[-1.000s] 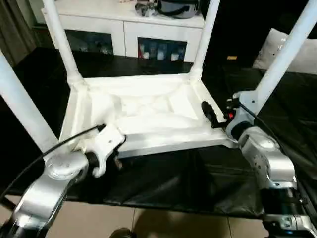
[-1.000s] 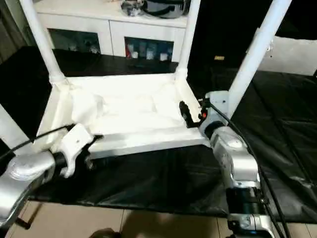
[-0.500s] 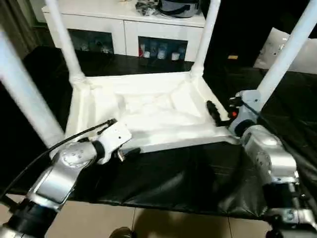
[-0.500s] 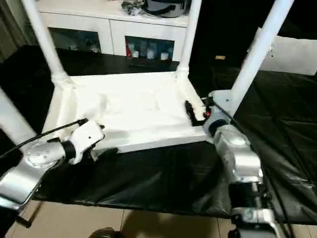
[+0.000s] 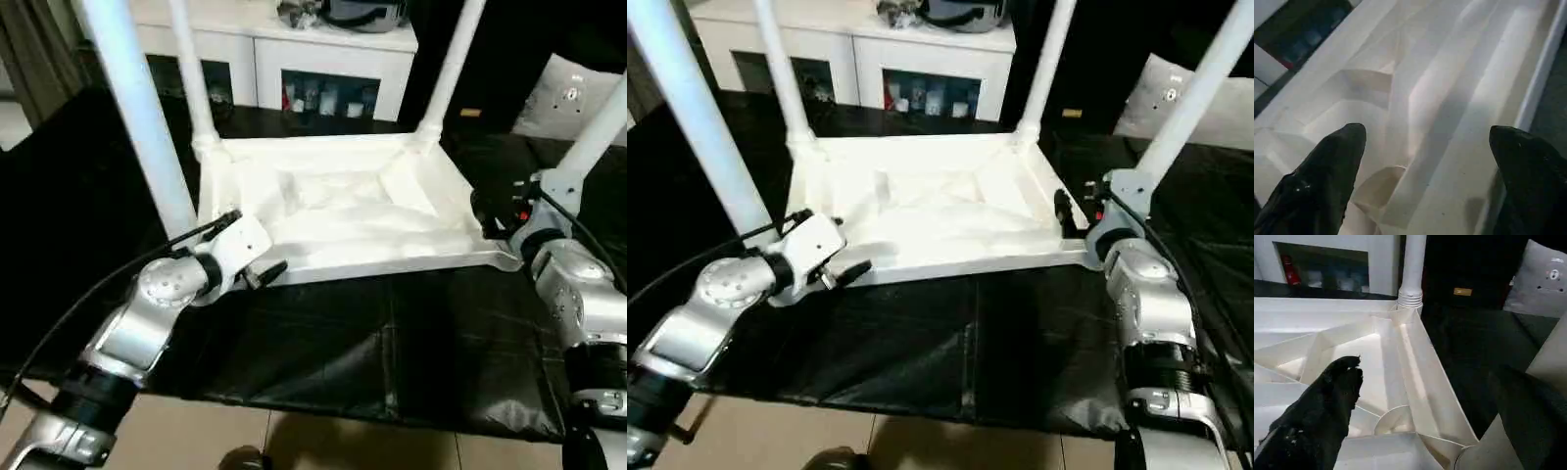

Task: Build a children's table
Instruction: Rotate table base

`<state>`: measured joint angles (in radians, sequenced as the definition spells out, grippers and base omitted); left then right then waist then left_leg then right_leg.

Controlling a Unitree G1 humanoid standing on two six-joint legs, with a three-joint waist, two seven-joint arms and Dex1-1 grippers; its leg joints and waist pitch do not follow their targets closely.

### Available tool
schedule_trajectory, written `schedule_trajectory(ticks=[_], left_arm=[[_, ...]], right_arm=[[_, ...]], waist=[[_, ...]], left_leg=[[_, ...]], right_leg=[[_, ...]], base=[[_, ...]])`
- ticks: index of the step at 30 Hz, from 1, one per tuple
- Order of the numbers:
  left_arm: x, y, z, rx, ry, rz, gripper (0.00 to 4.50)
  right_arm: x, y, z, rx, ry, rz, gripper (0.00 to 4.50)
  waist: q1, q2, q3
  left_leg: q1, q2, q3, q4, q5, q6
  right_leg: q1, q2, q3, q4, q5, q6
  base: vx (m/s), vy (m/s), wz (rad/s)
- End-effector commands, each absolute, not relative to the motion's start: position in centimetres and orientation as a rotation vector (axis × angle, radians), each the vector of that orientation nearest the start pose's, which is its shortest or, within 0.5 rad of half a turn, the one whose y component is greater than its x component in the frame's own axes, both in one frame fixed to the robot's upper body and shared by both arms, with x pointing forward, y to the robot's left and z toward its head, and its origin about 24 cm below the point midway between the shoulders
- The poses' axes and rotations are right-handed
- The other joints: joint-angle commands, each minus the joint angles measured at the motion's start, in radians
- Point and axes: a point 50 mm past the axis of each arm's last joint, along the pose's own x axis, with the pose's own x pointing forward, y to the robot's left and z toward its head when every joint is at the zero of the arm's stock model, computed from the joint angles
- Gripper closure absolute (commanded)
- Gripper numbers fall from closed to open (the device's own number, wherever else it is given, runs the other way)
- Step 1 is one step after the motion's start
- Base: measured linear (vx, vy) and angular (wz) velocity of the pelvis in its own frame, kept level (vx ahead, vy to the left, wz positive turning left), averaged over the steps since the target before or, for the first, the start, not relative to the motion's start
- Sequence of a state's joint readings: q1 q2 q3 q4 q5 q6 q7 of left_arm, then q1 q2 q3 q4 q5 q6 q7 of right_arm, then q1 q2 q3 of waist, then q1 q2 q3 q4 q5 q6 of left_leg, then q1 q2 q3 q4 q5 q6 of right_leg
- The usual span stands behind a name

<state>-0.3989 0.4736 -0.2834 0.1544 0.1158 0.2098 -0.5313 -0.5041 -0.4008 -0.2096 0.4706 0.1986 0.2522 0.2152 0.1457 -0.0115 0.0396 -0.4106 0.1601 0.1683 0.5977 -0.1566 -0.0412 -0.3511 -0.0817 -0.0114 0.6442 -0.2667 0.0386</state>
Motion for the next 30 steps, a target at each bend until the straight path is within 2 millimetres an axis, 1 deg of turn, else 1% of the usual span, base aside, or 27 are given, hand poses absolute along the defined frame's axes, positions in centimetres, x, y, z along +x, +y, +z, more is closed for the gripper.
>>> schedule_trajectory(ticks=[1,2,4,5,6,7,8,9,10,11,12,13,14,15,16,17,18,19,20,22,23,24,25,26,27,29,30], left_arm=[[31.6,16.4,8.2,0.643,0.172,-0.59,0.07],[31.6,16.3,8.4,0.61,0.146,-0.571,0.07],[31.6,16.1,8.8,0.553,0.106,-0.543,0.07],[31.2,15.7,9.3,0.439,0.058,-0.52,0.07],[31.0,15.6,9.4,0.416,0.05,-0.519,0.07],[30.3,15.5,9.7,0.326,0.025,-0.514,0.07],[30.0,15.5,9.8,0.299,0.021,-0.511,0.07],[29.2,15.5,9.8,0.26,0.015,-0.512,0.07],[28.5,15.7,9.9,0.235,0.01,-0.501,0.07],[27.8,15.9,10.0,0.215,0.0,-0.479,0.07],[27.2,16.2,10.1,0.198,-0.007,-0.456,0.07],[26.6,16.5,10.2,0.187,-0.015,-0.425,0.07],[26.1,16.8,10.3,0.177,-0.024,-0.4,0.07],[25.6,17.0,10.4,0.165,-0.031,-0.383,0.07],[25.1,17.1,10.5,0.151,-0.039,-0.366,0.07],[24.8,17.2,10.5,0.143,-0.042,-0.357,0.07],[23.8,17.3,10.5,0.119,-0.045,-0.328,0.07],[23.2,17.4,10.4,0.108,-0.042,-0.316,0.07],[22.7,17.5,10.4,0.1,-0.045,-0.292,0.07],[22.2,17.7,10.5,0.091,-0.045,-0.266,0.07],[21.9,17.9,10.6,0.078,-0.053,-0.233,0.07],[21.6,18.0,10.7,0.069,-0.056,-0.211,0.07],[21.1,18.1,10.7,0.056,-0.06,-0.184,0.07],[21.0,18.2,10.7,0.054,-0.06,-0.179,0.07],[20.6,18.3,10.8,0.043,-0.061,-0.153,0.07],[19.6,18.5,10.8,0.023,-0.061,-0.095,0.07],[19.6,18.5,10.8,0.023,-0.061,-0.095,0.07]], right_arm=[[33.0,-28.2,9.5,-0.075,0.147,-0.107,0.0],[32.9,-28.0,9.4,-0.073,0.148,-0.096,0.0],[32.9,-27.6,9.2,-0.071,0.145,-0.077,0.0],[32.8,-26.9,9.0,-0.057,0.145,-0.045,0.0],[32.8,-26.7,9.0,-0.054,0.142,-0.036,0.0],[32.7,-25.8,8.9,-0.039,0.133,0.005,0.0],[32.7,-25.5,8.9,-0.034,0.128,0.022,0.0],[32.6,-24.9,8.8,-0.029,0.13,0.047,0.0],[32.4,-24.1,8.5,-0.024,0.14,0.074,0.0],[32.2,-23.6,8.3,-0.022,0.147,0.091,0.0],[32.1,-23.2,8.1,-0.02,0.154,0.102,0.0],[31.9,-22.9,7.9,-0.021,0.161,0.111,0.0],[31.7,-22.7,7.7,-0.022,0.169,0.113,0.0],[31.6,-22.5,7.5,-0.02,0.175,0.116,0.0],[31.4,-22.3,7.3,-0.013,0.181,0.121,0.0],[31.3,-22.1,7.3,-0.008,0.183,0.126,0.0],[31.0,-21.6,7.2,0.002,0.192,0.145,0.0],[30.8,-21.3,7.1,0.005,0.196,0.154,0.0],[30.6,-21.2,7.1,0.002,0.198,0.159,0.0],[30.4,-21.1,7.1,-0.001,0.201,0.161,0.0],[30.2,-21.0,7.1,-0.002,0.208,0.161,0.0],[30.0,-21.0,7.0,-0.002,0.214,0.162,0.0],[29.8,-21.0,7.0,-0.002,0.223,0.163,0.0],[29.8,-20.9,6.9,-0.002,0.225,0.163,0.0],[29.6,-20.9,6.9,-0.002,0.234,0.164,0.0],[29.1,-20.9,6.6,-0.006,0.258,0.167,0.0],[29.1,-20.9,6.6,-0.006,0.258,0.167,0.0]], waist=[[-0.006,0.003,-0.063],[-0.005,0.002,-0.062],[-0.004,0.001,-0.062],[-0.005,-0.001,-0.061],[-0.005,-0.001,-0.061],[-0.007,-0.001,-0.062],[-0.008,-0.002,-0.06],[-0.008,-0.001,-0.06],[-0.01,-0.006,-0.06],[-0.014,-0.001,-0.061],[-0.016,0.004,-0.062],[-0.023,0.003,-0.062],[-0.027,0.007,-0.062],[-0.028,0.006,-0.059],[-0.029,0.007,-0.055],[-0.029,0.007,-0.05],[-0.029,0.016,-0.05],[-0.033,0.011,-0.044],[-0.033,0.017,-0.045],[-0.036,0.014,-0.044],[-0.035,0.017,-0.043],[-0.036,0.017,-0.042],[-0.037,0.009,-0.041],[-0.036,0.011,-0.041],[-0.039,0.01,-0.042],[-0.044,0.0,-0.038],[-0.044,0.003,-0.039]], left_leg=[[0.038,0.054,-0.017,-0.073,-0.164,-0.008],[0.04,0.056,-0.016,-0.072,-0.17,-0.005],[0.039,0.057,-0.017,-0.073,-0.172,-0.001],[0.037,0.058,-0.016,-0.073,-0.172,0.001],[0.036,0.059,-0.017,-0.075,-0.171,0.003],[0.035,0.06,-0.018,-0.074,-0.172,0.007],[0.034,0.059,-0.017,-0.074,-0.163,0.019],[0.034,0.059,-0.017,-0.074,-0.164,0.024],[0.031,0.06,-0.017,-0.075,-0.16,0.031],[0.028,0.062,-0.019,-0.074,-0.14,0.038],[0.029,0.062,-0.019,-0.072,-0.134,0.042],[0.025,0.061,-0.017,-0.069,-0.125,0.047],[0.024,0.06,-0.016,-0.067,-0.119,0.05],[0.024,0.059,-0.015,-0.068,-0.128,0.049],[0.027,0.061,-0.015,-0.073,-0.169,0.038],[0.03,0.063,-0.015,-0.078,-0.218,0.021],[0.033,0.064,-0.017,-0.08,-0.24,0.009],[0.031,0.069,-0.018,-0.087,-0.28,-0.008],[0.034,0.067,-0.02,-0.089,-0.306,-0.024],[0.033,0.066,-0.02,-0.09,-0.324,-0.039],[0.037,0.065,-0.02,-0.09,-0.339,-0.048],[0.038,0.065,-0.02,-0.091,-0.351,-0.054],[0.032,0.067,-0.022,-0.093,-0.343,-0.054],[0.03,0.068,-0.022,-0.093,-0.333,-0.053],[0.031,0.064,-0.021,-0.09,-0.322,-0.051],[0.025,0.062,-0.019,-0.09,-0.306,-0.043],[0.025,0.063,-0.02,-0.089,-0.303,-0.041]], right_leg=[[0.011,-0.051,0.017,-0.068,0.131,-0.177],[0.009,-0.05,0.017,-0.07,0.131,-0.181],[0.012,-0.051,0.016,-0.07,0.133,-0.188],[0.013,-0.052,0.016,-0.068,0.138,-0.196],[0.014,-0.052,0.015,-0.069,0.139,-0.199],[0.016,-0.054,0.014,-0.066,0.143,-0.204],[0.013,-0.051,0.014,-0.07,0.149,-0.203],[0.013,-0.05,0.014,-0.07,0.142,-0.201],[0.015,-0.051,0.014,-0.071,0.138,-0.199],[0.016,-0.051,0.014,-0.067,0.158,-0.199],[0.015,-0.049,0.014,-0.066,0.173,-0.199],[0.015,-0.046,0.014,-0.066,0.195,-0.198],[0.013,-0.043,0.014,-0.067,0.208,-0.19],[0.01,-0.041,0.015,-0.07,0.197,-0.188],[0.007,-0.04,0.015,-0.075,0.141,-0.187],[0.003,-0.041,0.017,-0.083,0.065,-0.182],[0.001,-0.04,0.018,-0.082,0.036,-0.179],[0.0,-0.04,0.018,-0.089,-0.008,-0.167],[-0.002,-0.04,0.02,-0.09,-0.046,-0.153],[-0.005,-0.039,0.023,-0.095,-0.067,-0.132],[-0.01,-0.039,0.024,-0.097,-0.089,-0.123],[-0.012,-0.038,0.024,-0.098,-0.099,-0.12],[-0.006,-0.04,0.024,-0.096,-0.095,-0.112],[-0.005,-0.041,0.024,-0.097,-0.085,-0.107],[-0.007,-0.038,0.024,-0.095,-0.067,-0.101],[-0.006,-0.038,0.025,-0.099,-0.057,-0.087],[-0.005,-0.039,0.025,-0.097,-0.053,-0.086]], base=[[0.0,0.0,0.0],[0.0,0.0,0.0],[0.0,0.0,0.0],[0.0,0.0,0.0],[0.0,0.0,0.0],[0.0,0.0,0.0],[0.0,0.0,0.0],[0.0,0.0,0.0],[0.0,0.0,0.0],[0.0,0.0,0.0],[0.0,0.0,0.0],[0.0,0.0,0.0],[0.0,0.0,0.0],[0.0,0.0,0.0],[0.0,0.0,0.0],[0.0,0.0,0.0],[0.0,0.0,0.0],[0.0,0.0,0.0],[0.0,0.0,0.0],[0.0,0.0,0.0],[0.0,0.0,0.0],[0.0,0.0,0.0],[0.0,0.0,0.0],[0.0,0.0,0.0],[0.0,0.0,0.0],[0.0,0.0,0.0],[0.0,0.0,0.0]])
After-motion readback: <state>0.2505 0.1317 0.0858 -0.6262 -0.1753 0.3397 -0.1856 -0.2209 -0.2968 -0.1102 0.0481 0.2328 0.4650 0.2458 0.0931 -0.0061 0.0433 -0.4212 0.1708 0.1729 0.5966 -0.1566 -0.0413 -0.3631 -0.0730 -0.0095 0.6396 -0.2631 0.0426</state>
